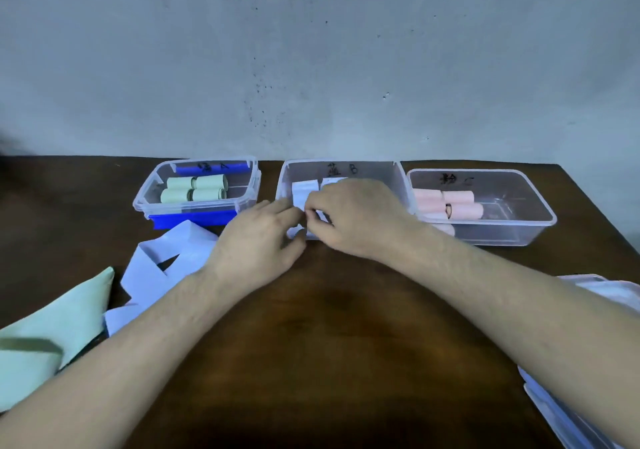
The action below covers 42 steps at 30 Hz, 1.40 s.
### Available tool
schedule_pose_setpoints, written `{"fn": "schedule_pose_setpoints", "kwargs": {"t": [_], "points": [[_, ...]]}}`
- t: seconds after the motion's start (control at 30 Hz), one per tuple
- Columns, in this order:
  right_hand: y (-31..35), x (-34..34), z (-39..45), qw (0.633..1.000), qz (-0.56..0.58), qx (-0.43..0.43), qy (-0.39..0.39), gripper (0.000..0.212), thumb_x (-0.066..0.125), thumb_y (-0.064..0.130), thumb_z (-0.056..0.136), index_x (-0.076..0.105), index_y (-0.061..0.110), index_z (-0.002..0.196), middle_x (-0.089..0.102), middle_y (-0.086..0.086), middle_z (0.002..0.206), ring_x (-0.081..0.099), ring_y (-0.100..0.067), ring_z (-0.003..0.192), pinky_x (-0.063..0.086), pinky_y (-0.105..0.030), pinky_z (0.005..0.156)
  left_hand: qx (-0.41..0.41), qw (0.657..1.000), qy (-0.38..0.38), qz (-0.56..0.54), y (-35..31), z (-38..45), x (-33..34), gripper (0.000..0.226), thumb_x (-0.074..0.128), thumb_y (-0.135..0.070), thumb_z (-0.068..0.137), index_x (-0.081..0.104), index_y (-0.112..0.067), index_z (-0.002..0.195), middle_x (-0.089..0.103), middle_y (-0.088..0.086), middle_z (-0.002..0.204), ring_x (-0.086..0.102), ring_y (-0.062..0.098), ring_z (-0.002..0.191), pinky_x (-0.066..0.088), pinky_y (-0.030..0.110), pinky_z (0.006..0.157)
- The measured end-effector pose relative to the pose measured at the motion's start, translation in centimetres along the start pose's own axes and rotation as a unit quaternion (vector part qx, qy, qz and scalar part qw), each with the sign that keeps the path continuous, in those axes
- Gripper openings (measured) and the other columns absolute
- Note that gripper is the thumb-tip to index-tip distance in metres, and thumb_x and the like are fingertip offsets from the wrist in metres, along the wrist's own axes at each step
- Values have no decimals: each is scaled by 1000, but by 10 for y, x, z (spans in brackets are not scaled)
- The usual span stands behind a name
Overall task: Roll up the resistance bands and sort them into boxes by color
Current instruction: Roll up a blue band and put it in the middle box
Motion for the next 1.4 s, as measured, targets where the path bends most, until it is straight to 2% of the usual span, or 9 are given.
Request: {"fn": "schedule_pose_setpoints", "kwargs": {"t": [0.23, 0.4, 0.53, 0.63, 0.77, 0.93, 1.13, 1.27, 1.4], "points": [[41, 21, -22, 997, 49, -56, 36, 22, 50, 37, 87, 52, 27, 68, 61, 4, 67, 51, -14, 64, 25, -25, 52, -116, 991, 48, 40, 33, -76, 9, 27, 62, -34, 87, 65, -22, 111, 62, -5, 109, 57, 23, 99, 49, 39, 86], [62, 39, -37, 994, 37, -73, 71, 40, 48, 36, 93, 38, 25, 56, 53, 6, 59, 49, -10, 57, 42, -27, 57, -251, 962, 90, 59, 82, -134, 18, 45, 64, -35, 88, 54, -32, 132, 46, -8, 142, 35, 20, 136, 31, 44, 107], [69, 44, -45, 994, 26, -48, 90, 41, 47, 38, 96, 41, 20, 59, 53, 3, 60, 50, -14, 57, 41, -28, 56, -320, 939, 107, 70, 114, -162, 15, 51, 57, -37, 92, 43, -33, 141, 29, -2, 157, 24, 22, 144, 29, 53, 108], [82, 48, -49, 993, 7, -17, 113, 41, 45, 42, 97, 45, 20, 62, 57, 2, 64, 53, -17, 60, 33, -28, 53, -319, 942, 95, 51, 134, -173, 8, 48, 55, -28, 93, 47, -24, 140, 39, 2, 150, 44, 30, 129, 46, 49, 96], [104, 55, -55, 989, -9, 11, 149, 40, 43, 45, 99, 50, 23, 66, 58, 5, 67, 53, -13, 62, 37, -29, 56, -298, 954, 18, -25, 149, -182, -8, 34, 56, -11, 92, 63, -16, 125, 67, 9, 117, 58, 31, 105, 47, 38, 86], [125, 58, -66, 984, -10, 39, 171, 38, 42, 48, 100, 53, 26, 70, 58, 8, 69, 54, -10, 66, 40, -29, 63, -266, 948, -33, -170, 131, -189, -23, 18, 59, -19, 96, 68, -32, 105, 69, -16, 99, 63, 10, 92, 48, 26, 75], [132, 51, -77, 980, 78, 101, 152, 15, 51, 47, 96, 50, 33, 101, 61, 11, 87, 58, -12, 79, 51, -33, 70, -217, 903, -40, -369, 79, -182, -41, 27, 55, -7, 96, 68, -31, 102, 68, -16, 101, 62, 8, 89, 48, 19, 75], [138, 41, -83, 960, 218, 138, 108, 47, 63, 42, 91, 38, 37, 131, 55, 18, 95, 57, -2, 75, 45, -21, 63, -204, 860, -63, -464, 56, -177, -57, 17, 63, -12, 95, 66, -26, 104, 68, -14, 103, 63, 4, 97, 50, 16, 84], [143, 27, -90, 933, 327, 144, 50, 31, 69, 38, 89, 52, 35, 115, 60, 17, 96, 56, -3, 73, 46, -22, 67, -222, 799, -73, -555, 47, -176, -58, 10, 67, -17, 92, 68, -21, 101, 72, -4, 100, 67, 11, 95, 55, 26, 81]]}}
Point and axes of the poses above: each hand's wrist, its own z-axis towards the middle knuckle, its own x-axis out of the palm, y = z × x, the point moved 10 cm from there along z, towards the middle knuckle
